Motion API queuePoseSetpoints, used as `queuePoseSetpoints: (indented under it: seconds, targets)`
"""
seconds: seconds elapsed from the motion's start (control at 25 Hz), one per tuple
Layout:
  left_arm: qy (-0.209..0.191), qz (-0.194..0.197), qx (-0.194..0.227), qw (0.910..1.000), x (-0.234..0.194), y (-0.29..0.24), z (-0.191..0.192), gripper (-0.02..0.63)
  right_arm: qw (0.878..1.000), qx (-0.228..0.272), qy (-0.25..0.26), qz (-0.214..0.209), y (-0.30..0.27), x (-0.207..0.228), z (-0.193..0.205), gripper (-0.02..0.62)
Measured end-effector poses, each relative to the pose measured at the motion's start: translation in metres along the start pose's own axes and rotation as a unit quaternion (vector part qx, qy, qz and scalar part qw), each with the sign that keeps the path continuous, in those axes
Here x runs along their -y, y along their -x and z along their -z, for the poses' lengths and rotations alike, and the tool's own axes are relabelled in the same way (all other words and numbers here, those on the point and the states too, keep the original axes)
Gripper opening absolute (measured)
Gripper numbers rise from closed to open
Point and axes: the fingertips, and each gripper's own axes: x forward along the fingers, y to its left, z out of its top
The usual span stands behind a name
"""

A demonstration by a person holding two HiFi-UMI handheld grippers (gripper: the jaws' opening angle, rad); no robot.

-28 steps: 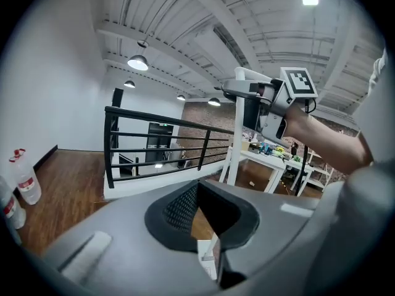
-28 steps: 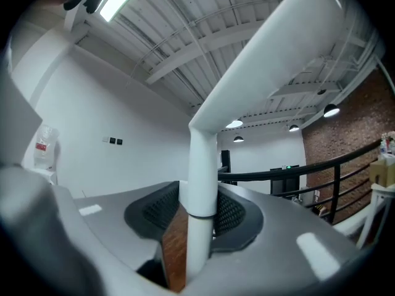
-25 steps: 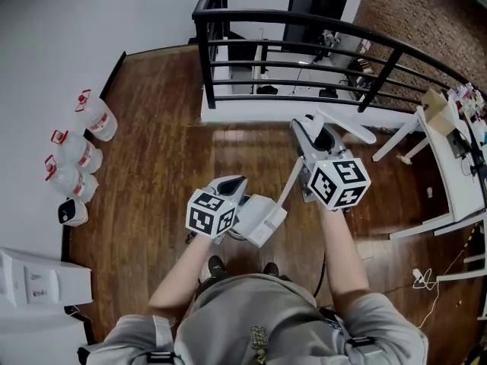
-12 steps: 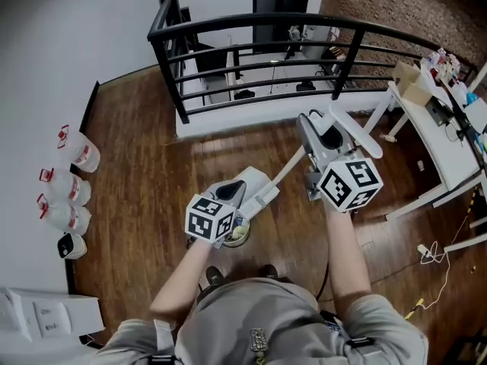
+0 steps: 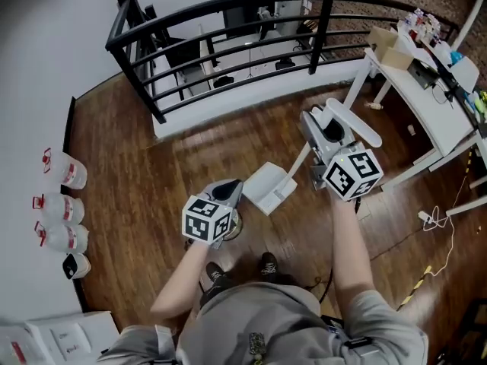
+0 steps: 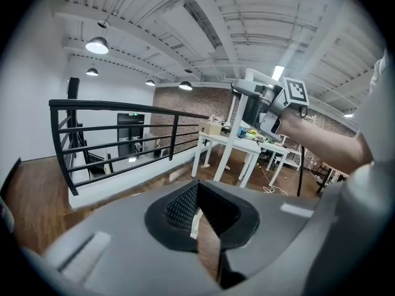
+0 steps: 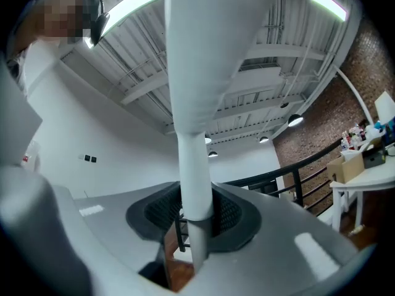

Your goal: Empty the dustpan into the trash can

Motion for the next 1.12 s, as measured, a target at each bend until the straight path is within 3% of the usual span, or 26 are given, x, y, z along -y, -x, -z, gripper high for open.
queuePoseSetpoints:
  seconds: [0.4, 0.56, 0.76, 1.12]
  targets:
    - [-0.014, 0.053, -0.070, 0.9960, 0.050, -0.097, 0.043, -0.012, 0.999, -0.019, -0.048, 0.012, 0.062, 0.109, 0.113, 0.118]
    - [-0.034, 0.089, -0.097, 0.9908, 0.078, -0.134, 0.079, -0.012, 0.998, -0.024, -0.053, 0.036, 0.100, 0.129, 0.161, 0.120]
    - [-0.034, 0.106, -0.079, 0.9906, 0.089, -0.182, 0.108, -0.012, 0.997, -0.018, -0.054, 0.053, 0.125, 0.156, 0.210, 0.120]
    - [-0.021, 0.128, -0.067, 0.9892, 0.103, -0.213, 0.143, -0.012, 0.997, 0.004, -0.043, 0.069, 0.152, 0.181, 0.254, 0.121]
